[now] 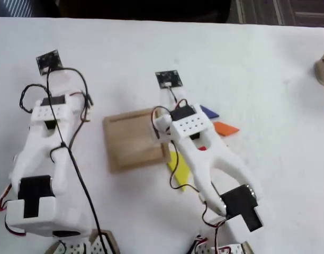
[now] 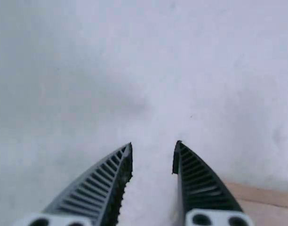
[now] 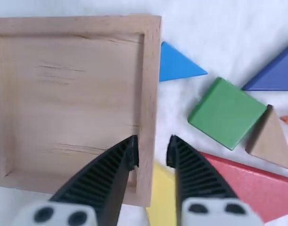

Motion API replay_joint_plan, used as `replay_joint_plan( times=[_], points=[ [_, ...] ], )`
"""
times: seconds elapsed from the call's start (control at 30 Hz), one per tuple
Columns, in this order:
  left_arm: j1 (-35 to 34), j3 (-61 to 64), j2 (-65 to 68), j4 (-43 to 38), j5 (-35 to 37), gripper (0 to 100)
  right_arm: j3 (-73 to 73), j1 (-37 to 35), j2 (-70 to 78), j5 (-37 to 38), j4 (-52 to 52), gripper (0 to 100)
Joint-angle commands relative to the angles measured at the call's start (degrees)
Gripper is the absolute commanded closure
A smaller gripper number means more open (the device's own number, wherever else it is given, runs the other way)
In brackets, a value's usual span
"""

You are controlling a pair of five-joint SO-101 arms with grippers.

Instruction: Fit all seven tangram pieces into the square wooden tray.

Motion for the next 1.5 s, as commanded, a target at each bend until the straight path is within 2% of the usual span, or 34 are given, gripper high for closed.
replay_joint_plan(
  times=[0.0,0.6,0.87,0.97,1.3,1.47],
  points=[
    [0.4,-2.7,-0.4,0.4,0.4,84,1.7,-1.3,-1.9,-0.5,-4.9,98.5],
    [0.4,-2.8,-0.4,0.4,0.5,84,4.1,-15.8,-1.9,-0.1,-5.8,98.1],
    [-2.1,-3.0,-0.7,0.1,0.7,84,4.4,-24.7,2.5,-0.4,-15.3,98.1],
    [-3.1,-3.3,-0.7,0.1,0.7,84,3.1,-25.5,7.5,-0.5,-19.5,98.1],
    [-4.7,-3.4,-0.8,0.0,0.8,84,-10.9,-28.5,16.3,-0.6,-15.1,98.1],
    [-4.7,-3.3,-0.8,0.0,0.8,84,-13.3,-26.7,12.5,-0.6,-9.8,98.1]
  ],
)
